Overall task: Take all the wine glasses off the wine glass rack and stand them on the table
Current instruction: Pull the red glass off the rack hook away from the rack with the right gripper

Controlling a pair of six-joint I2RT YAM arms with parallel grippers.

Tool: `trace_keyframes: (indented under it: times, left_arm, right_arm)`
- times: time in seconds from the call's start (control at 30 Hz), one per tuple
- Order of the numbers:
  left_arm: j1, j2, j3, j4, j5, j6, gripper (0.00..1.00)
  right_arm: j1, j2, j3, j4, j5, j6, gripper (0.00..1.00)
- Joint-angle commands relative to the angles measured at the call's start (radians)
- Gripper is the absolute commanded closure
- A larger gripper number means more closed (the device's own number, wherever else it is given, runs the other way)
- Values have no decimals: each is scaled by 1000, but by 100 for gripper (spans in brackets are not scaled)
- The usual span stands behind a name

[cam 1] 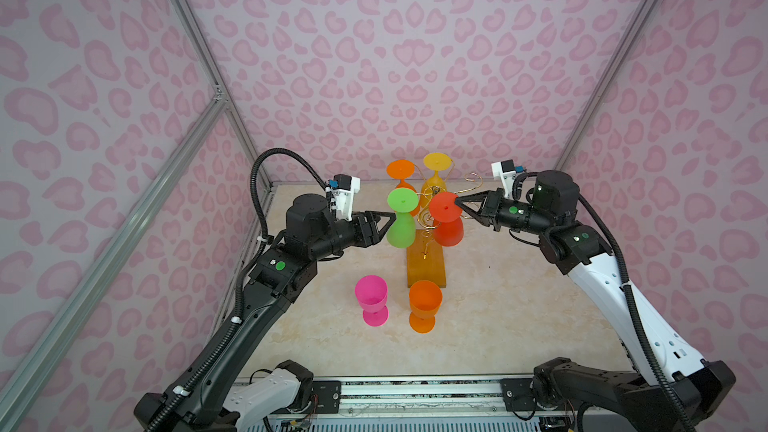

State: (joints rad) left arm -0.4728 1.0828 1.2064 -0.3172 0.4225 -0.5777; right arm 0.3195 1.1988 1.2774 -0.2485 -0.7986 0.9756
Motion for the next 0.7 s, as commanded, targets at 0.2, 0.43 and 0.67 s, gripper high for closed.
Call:
trace_keyframes:
  times: [0.2, 0.43, 0.67]
  left_arm:
    - [6, 21, 49, 0, 5, 25, 39]
    - [16, 31, 77, -11, 3, 32, 39]
    - [20, 31, 100, -25, -1, 36, 39]
  right_arm:
    - [-44, -120, -73, 2, -88, -20, 100]
    - [-80, -202, -108, -37, -177, -48, 100]
    - [-92, -259, -110, -49, -272, -54, 100]
